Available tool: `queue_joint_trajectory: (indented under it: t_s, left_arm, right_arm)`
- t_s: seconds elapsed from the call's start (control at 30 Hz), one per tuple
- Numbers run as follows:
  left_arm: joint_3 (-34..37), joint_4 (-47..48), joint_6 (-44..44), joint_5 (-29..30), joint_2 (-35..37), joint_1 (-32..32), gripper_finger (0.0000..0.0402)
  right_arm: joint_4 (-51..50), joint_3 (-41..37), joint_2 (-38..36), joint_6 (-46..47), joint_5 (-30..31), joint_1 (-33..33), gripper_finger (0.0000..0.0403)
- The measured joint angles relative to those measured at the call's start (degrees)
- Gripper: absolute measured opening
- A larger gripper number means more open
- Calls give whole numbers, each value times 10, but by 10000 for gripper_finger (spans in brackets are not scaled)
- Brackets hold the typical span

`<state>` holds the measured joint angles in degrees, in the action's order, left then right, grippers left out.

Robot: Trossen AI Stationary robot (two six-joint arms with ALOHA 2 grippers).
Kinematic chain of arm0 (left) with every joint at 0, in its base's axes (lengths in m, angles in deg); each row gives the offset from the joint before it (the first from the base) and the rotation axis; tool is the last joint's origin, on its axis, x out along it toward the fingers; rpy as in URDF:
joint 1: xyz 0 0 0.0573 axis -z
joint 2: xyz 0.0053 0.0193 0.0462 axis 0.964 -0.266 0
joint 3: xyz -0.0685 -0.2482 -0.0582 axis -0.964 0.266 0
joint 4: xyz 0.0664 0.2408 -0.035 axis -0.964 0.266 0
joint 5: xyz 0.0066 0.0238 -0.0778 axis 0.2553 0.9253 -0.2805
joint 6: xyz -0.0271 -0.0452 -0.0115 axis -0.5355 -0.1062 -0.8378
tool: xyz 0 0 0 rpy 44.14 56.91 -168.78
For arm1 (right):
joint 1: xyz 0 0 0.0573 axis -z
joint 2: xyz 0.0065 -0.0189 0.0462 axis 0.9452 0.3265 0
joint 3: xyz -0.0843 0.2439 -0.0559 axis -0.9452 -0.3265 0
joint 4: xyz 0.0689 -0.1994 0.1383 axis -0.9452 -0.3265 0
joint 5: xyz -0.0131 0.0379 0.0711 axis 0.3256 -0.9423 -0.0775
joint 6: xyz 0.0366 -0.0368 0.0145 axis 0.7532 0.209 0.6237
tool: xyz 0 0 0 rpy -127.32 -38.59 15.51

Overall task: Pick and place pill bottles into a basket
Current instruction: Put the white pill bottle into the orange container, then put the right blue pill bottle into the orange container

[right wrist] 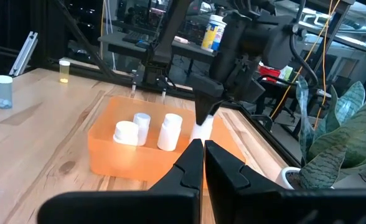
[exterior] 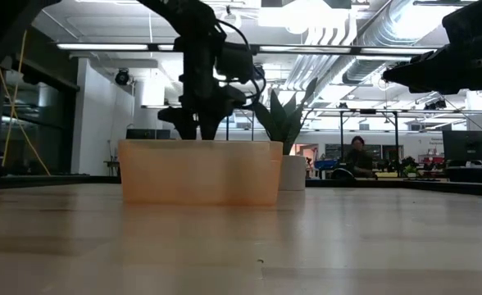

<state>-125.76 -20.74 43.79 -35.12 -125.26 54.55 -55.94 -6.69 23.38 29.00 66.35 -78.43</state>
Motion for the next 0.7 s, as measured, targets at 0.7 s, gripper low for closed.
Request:
queue_joint_trajectory:
  t_s: [0.7]
  left_arm:
    - [-63, 121, 58, 143, 71, 73, 231]
  right_arm:
    - [3, 0, 0, -6, 0, 0, 7]
